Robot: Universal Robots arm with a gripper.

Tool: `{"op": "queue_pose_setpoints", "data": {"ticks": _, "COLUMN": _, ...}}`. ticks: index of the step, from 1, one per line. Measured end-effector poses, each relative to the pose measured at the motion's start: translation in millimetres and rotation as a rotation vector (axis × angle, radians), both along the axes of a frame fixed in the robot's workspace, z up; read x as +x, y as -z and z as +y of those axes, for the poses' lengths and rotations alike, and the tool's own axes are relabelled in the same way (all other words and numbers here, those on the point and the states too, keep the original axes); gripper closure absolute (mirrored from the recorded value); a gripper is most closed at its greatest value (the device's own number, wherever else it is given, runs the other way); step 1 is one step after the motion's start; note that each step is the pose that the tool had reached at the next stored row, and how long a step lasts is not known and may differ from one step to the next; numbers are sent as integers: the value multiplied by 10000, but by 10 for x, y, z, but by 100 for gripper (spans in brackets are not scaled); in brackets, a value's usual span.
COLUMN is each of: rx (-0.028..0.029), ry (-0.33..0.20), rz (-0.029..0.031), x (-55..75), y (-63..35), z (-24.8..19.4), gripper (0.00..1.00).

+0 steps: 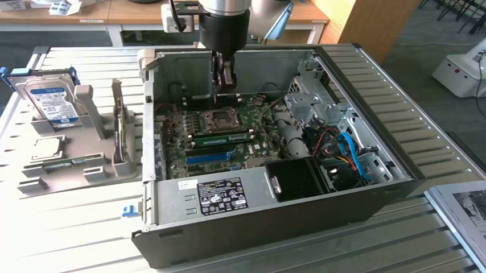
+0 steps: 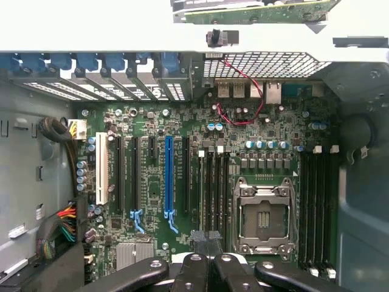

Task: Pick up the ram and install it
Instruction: 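Press down the ram until it locks into place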

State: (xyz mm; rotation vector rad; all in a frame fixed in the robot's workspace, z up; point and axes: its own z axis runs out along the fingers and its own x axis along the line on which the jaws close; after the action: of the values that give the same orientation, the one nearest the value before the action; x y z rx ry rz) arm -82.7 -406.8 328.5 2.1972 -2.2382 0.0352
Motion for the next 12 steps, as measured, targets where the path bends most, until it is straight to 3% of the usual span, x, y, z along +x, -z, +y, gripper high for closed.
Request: {"op": "queue_pose_setpoints", "data": {"ticks": 12, "rx": -2, "ry": -1, "rz": 1, "x": 3, "y": 2, "z": 0, "gripper": 90}}
